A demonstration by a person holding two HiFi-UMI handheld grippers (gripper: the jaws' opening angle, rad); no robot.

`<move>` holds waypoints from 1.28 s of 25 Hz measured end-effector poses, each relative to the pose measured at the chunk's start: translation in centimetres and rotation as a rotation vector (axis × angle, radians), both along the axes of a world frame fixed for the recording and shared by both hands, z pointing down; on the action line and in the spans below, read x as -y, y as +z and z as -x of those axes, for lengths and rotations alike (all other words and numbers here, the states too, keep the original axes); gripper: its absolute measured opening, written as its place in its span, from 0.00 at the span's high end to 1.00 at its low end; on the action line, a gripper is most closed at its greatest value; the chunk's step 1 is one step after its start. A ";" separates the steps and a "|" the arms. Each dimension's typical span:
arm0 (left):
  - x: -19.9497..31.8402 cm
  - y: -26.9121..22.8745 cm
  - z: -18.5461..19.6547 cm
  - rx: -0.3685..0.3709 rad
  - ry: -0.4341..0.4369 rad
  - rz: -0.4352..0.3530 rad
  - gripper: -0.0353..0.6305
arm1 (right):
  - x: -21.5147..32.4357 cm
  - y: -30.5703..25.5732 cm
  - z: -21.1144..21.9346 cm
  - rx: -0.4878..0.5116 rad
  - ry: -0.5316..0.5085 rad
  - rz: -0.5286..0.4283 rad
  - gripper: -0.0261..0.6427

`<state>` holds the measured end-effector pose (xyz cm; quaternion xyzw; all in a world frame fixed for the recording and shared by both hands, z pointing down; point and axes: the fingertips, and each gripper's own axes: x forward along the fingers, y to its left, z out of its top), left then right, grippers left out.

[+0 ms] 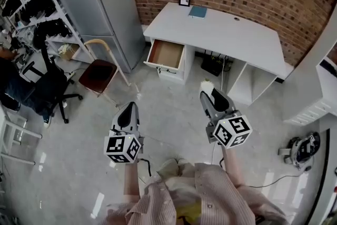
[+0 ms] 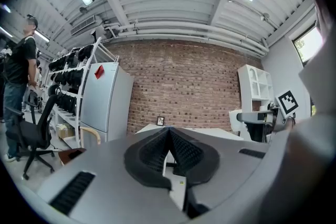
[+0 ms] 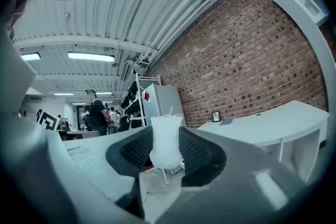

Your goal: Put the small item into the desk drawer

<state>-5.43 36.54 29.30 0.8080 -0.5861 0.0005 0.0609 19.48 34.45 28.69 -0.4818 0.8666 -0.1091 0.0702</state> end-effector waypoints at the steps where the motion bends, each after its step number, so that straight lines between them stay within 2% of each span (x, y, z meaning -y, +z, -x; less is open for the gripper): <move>1: -0.2 0.1 -0.2 -0.002 -0.003 0.000 0.95 | -0.1 0.1 -0.2 0.004 -0.003 0.002 0.73; 8: -0.8 0.4 0.4 -0.030 -0.042 -0.001 0.95 | 0.2 0.5 -0.5 0.018 -0.016 0.006 0.73; 18: 2.7 1.8 0.5 -0.034 -0.043 0.019 0.95 | 3.9 1.9 -0.1 0.023 -0.027 0.031 0.73; 24: 8.1 3.2 2.5 -0.043 -0.052 0.039 0.95 | 9.8 3.5 2.2 0.021 -0.043 0.056 0.73; 32: 18.9 4.7 5.5 -0.068 -0.045 0.082 0.95 | 20.1 5.5 6.1 -0.007 -0.059 0.107 0.73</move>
